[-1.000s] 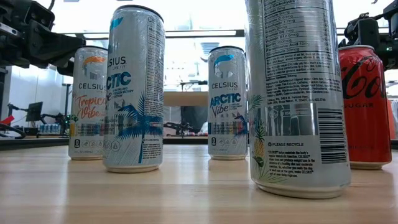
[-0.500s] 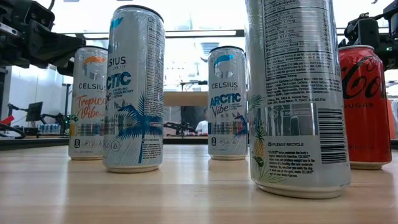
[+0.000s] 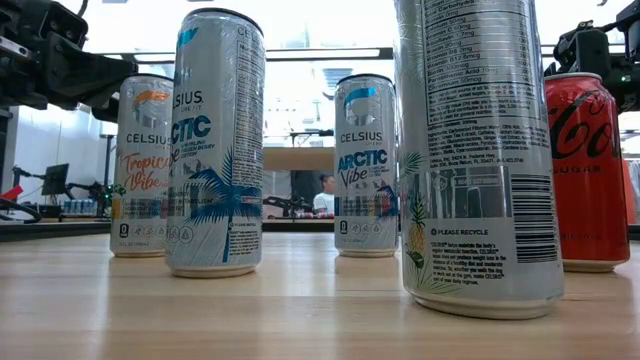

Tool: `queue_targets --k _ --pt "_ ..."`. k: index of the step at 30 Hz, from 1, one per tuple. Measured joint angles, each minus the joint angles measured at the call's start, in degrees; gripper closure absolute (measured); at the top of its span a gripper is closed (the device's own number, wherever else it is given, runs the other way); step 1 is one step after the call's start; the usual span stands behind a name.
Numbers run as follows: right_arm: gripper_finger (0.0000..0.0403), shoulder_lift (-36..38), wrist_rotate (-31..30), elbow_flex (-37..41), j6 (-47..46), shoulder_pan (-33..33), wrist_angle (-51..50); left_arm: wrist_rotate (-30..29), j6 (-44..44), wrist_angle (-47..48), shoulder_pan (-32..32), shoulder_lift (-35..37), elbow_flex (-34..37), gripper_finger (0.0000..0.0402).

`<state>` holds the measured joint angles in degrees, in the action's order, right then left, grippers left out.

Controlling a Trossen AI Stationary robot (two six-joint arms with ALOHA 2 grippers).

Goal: Place canned beverage on shelf

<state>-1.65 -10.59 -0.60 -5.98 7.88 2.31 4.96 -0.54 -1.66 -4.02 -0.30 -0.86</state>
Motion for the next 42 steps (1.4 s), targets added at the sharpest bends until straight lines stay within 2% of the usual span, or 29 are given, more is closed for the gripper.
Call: queue_targets --k 22,24,29,32,36,39,42 --pt "0.0394 0.0 0.0 0.0 0.72 0.02 0.06 0.0 -0.1 -0.59 0.01 0.0 0.0 0.0402" --pt "0.0394 0.0 0.05 0.0 -0.64 0.0 0.2 0.01 -3.14 -4.07 0.01 -0.02 0.02 0.0402" --pt "0.0394 -0.02 0.1 -0.85 -4.33 0.0 3.6 0.03 -17.92 -19.53 0.01 -0.05 0.01 0.0402" --pt "0.0394 -0.75 0.11 -2.96 -4.77 0.0 7.36 0.08 -16.11 -29.03 -0.08 -1.49 -0.09 0.0402" --pt "0.0394 -4.02 0.06 -7.09 -5.19 0.0 7.46 -0.25 -13.68 -35.15 -0.06 -6.27 -0.07 0.0402" --pt "0.0394 -7.76 0.02 -11.79 -7.16 0.0 7.14 -3.12 -19.33 -36.25 -0.06 -11.8 -0.82 0.0402" --pt "0.0394 -11.75 -0.02 -17.84 -7.99 0.0 3.99 -2.95 -22.25 -36.29 -0.17 -18.98 -3.74 0.0402"
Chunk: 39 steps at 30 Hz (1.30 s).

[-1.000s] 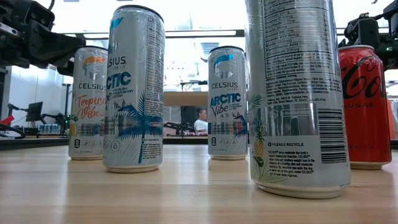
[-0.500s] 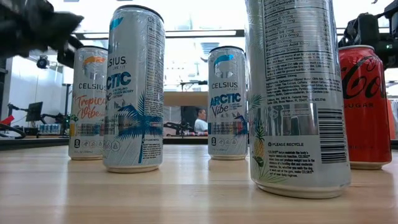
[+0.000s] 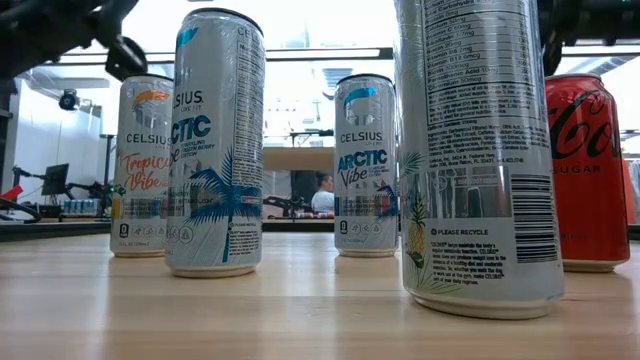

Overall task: Place canned beverage on shelf
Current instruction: Put the white soda can on the shelf

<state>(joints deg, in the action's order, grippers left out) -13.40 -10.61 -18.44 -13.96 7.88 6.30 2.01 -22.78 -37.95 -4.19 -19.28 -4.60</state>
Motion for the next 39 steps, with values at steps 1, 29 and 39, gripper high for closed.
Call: queue_targets --k 1,29,39 --pt "0.0394 -1.43 -0.01 -2.01 0.01 0.0 -1.41 0.13 0.06 -0.05 0.0 -2.44 -1.43 0.0402" --pt "0.0394 -18.7 -5.97 -24.78 -4.49 0.0 -30.63 -6.54 7.41 48.18 0.11 -33.62 -38.67 0.0402" --pt "0.0394 -18.7 -5.97 -24.8 -3.87 0.0 -30.52 -5.87 11.79 53.08 0.12 -43.96 -44.27 0.0402"
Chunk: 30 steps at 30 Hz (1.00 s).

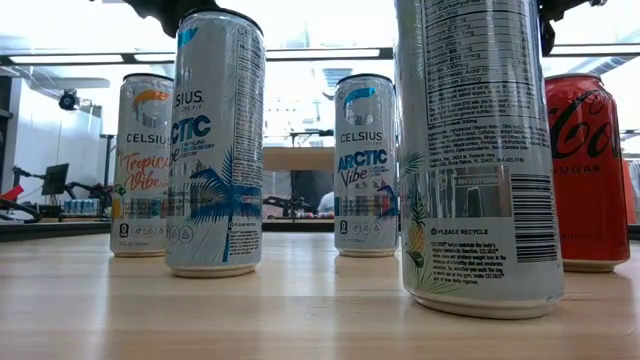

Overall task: Place canned beverage on shelf
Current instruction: Put the white soda can on the shelf

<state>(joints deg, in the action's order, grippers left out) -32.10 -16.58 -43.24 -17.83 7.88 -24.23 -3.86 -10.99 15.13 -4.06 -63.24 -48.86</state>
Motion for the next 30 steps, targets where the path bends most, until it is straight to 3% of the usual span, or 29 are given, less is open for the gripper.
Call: queue_targets --k 12,25,30 --pt "0.0394 0.0 0.02 -0.07 0.89 0.01 0.04 0.65 7.98 15.07 -0.01 -5.06 -6.93 0.0402" --pt "0.0394 0.0 0.02 -0.09 0.91 0.0 0.5 9.77 10.91 16.17 0.01 -9.25 -10.7 0.0402" --pt "0.0394 -0.24 2.42 -0.09 0.91 -0.02 2.26 14.81 6.01 22.82 -0.22 -9.66 -13.24 0.0402"
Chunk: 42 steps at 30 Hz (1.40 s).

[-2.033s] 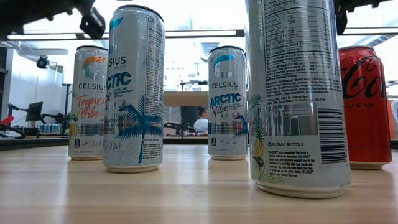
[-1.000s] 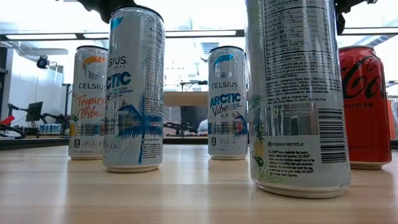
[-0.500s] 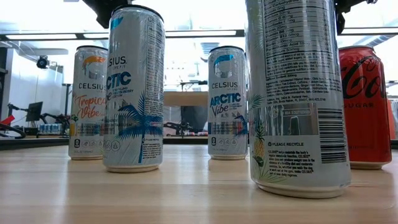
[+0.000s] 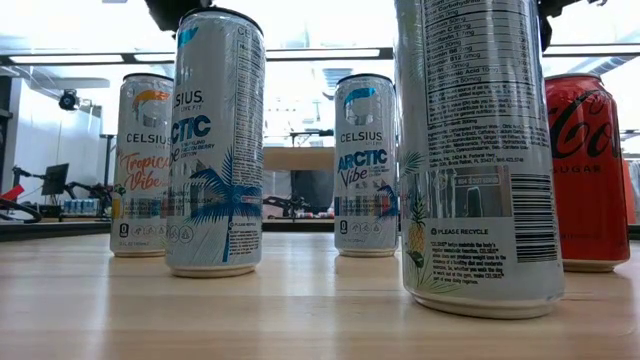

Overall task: Place canned beverage on shelf
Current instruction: Put the white soda can on the shelf

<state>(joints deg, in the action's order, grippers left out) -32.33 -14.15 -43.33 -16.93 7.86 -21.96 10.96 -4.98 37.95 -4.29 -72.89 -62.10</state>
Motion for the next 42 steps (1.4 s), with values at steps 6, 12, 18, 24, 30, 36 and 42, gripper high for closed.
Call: queue_targets --k 6,12,18,24,30,36,42 --pt "0.0394 -2.14 2.6 -1.33 1.13 -0.04 2.08 0.14 -4.72 6.55 -2.96 1.22 -3.78 0.0402" --pt "0.0394 -7.01 2.6 -4.9 3.51 -0.02 1.88 -2.48 -7.98 7.36 -7.84 2.5 -4.87 0.0402" --pt "0.0394 -12.04 2.67 -12.41 4.95 -0.02 -4.75 -2.47 -14.27 11.27 -12.59 3.69 -4.61 0.0402" --pt "0.0394 -16.8 2.56 -21.38 4.51 -0.09 -15.2 -3.99 -15.52 12.62 -14.43 4.32 -4.27 0.0402" --pt "0.0394 -21.19 2.82 -27.89 3.08 -0.57 -22.98 -5.82 -13.59 14.44 -14.48 4.32 -4.13 0.0382" --pt "0.0394 -23.24 2.56 -31.43 0.97 -1.72 -27.72 -6.92 -16.04 16.48 -14.48 4.32 -4.11 0.0326" --pt "0.0394 -23.9 2.69 -31.38 0.85 -4.85 -27.77 -10.45 -16.79 16.61 -14.48 4.29 -4.11 0.0247"
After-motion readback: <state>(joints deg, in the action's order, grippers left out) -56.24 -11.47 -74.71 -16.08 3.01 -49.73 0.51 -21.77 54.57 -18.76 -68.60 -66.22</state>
